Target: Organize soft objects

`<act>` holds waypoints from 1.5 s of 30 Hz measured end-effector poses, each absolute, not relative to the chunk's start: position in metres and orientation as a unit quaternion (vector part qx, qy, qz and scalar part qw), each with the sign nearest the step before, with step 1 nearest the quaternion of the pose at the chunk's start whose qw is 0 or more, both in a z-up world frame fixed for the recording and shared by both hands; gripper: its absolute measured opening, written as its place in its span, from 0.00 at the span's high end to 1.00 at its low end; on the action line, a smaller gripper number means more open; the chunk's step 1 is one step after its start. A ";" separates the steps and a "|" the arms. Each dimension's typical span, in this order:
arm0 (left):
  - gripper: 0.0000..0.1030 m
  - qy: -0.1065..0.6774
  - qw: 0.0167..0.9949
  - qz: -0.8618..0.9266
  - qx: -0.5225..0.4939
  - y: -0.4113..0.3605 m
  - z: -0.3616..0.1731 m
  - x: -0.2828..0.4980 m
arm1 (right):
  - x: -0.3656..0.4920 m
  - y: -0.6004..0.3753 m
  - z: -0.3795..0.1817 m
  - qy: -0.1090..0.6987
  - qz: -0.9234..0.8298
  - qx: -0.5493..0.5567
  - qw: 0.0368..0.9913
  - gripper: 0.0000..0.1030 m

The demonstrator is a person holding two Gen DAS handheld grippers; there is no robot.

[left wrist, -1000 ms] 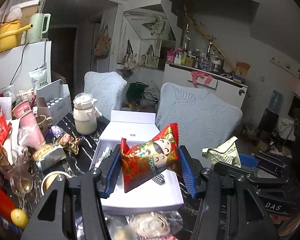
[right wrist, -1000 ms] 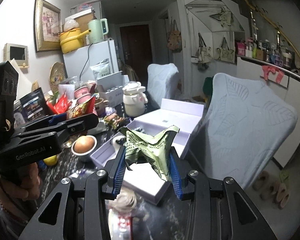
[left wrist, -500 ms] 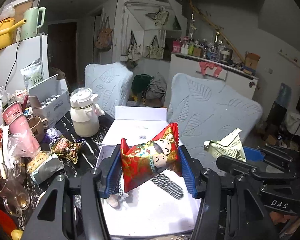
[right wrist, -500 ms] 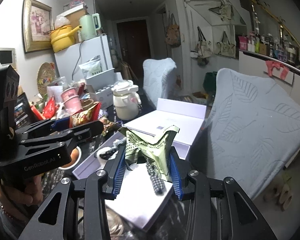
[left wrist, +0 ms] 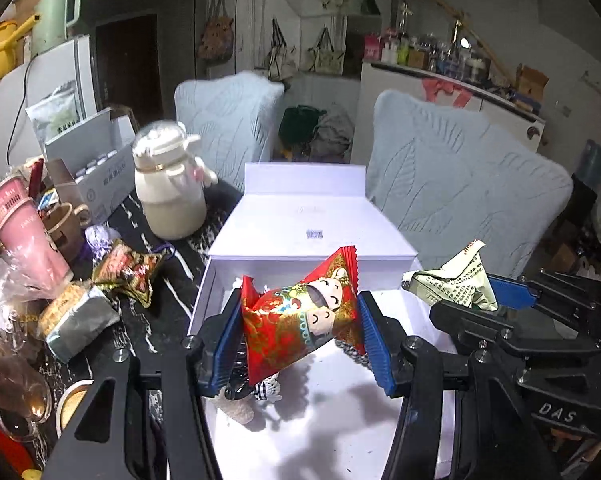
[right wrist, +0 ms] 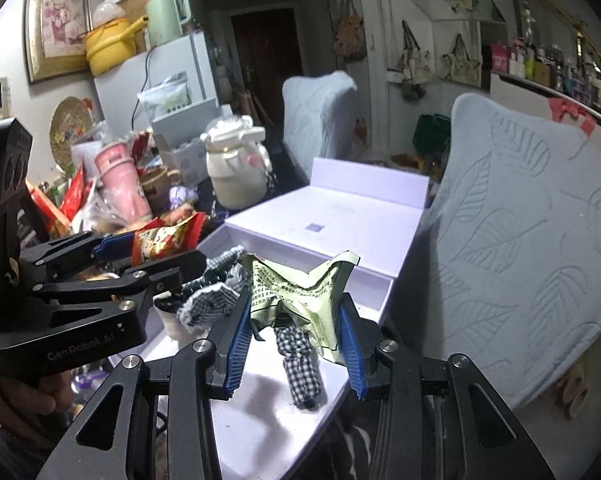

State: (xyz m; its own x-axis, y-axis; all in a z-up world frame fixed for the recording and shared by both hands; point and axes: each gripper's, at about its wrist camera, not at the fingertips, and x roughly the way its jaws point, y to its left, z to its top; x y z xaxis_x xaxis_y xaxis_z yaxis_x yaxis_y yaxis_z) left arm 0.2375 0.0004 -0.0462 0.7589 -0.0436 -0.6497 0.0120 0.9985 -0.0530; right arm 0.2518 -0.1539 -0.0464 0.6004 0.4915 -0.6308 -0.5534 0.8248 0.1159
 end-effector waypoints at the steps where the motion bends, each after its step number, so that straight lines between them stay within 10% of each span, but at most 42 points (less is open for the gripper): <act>1: 0.47 0.354 0.935 -0.016 -0.023 0.000 -0.050 0.241 | 0.254 -0.152 -0.050 0.343 0.293 -0.048 0.891 0.61; 24: 0.42 0.457 0.889 0.019 0.003 -0.009 -0.095 0.274 | 0.284 -0.143 -0.094 0.402 0.259 -0.074 0.875 0.48; 29: 0.26 0.465 0.885 0.040 -0.003 -0.007 -0.091 0.270 | 0.274 -0.146 -0.083 0.390 0.248 -0.083 0.883 0.36; 45: 0.25 0.402 0.915 0.041 -0.011 -0.008 -0.028 0.231 | 0.241 -0.164 -0.028 0.343 0.237 -0.072 0.906 0.36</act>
